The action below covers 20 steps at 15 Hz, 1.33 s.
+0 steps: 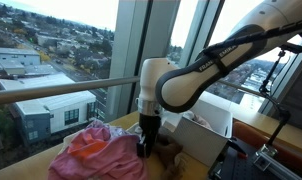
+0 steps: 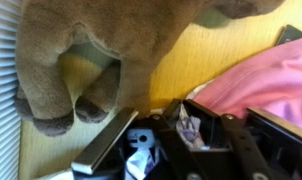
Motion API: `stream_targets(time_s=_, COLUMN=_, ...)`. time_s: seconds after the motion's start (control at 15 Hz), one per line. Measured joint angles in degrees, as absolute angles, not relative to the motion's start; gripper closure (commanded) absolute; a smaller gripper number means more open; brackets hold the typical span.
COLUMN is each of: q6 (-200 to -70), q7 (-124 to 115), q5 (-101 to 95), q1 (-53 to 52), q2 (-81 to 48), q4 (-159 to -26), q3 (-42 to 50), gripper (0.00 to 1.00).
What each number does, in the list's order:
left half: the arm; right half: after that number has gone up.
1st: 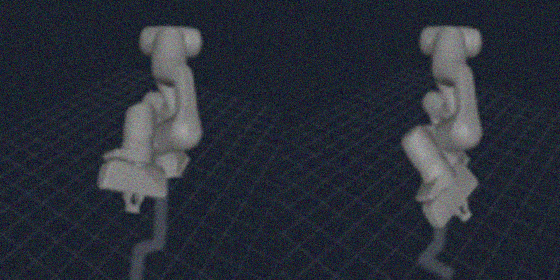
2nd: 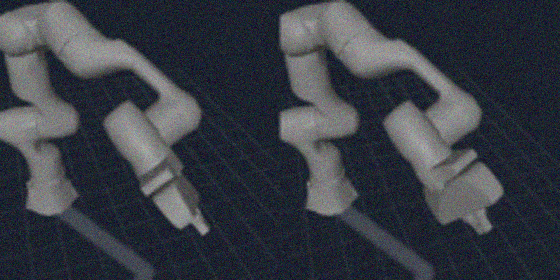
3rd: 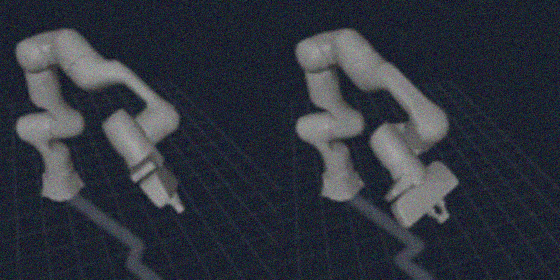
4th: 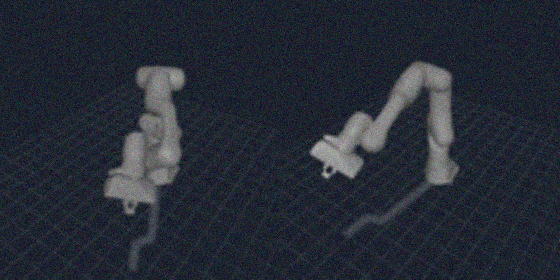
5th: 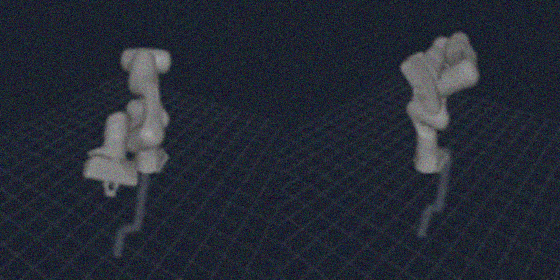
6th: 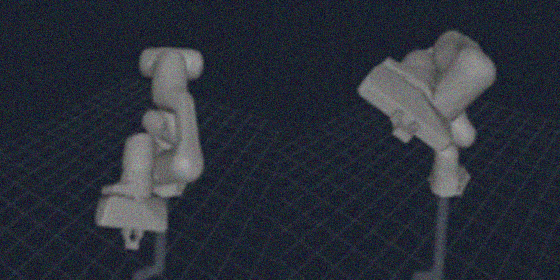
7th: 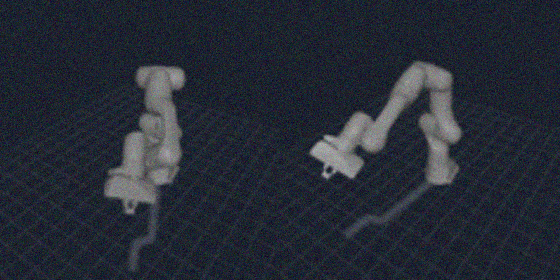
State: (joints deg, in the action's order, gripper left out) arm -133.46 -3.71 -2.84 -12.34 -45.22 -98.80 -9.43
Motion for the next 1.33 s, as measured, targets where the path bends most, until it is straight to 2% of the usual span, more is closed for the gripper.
stream_targets(time_s=0.8, q6=-124.0, q7=-4.1, q5=-2.8, q1=-14.5, q2=-18.7, q4=-108.5, q3=-10.9, gripper=0.97)
stream_targets(time_s=1.33, q6=-118.2, q7=-4.6, q5=-3.7, q1=-12.4, q2=-2.1, q4=-104.5, q3=-10.3, gripper=0.97)
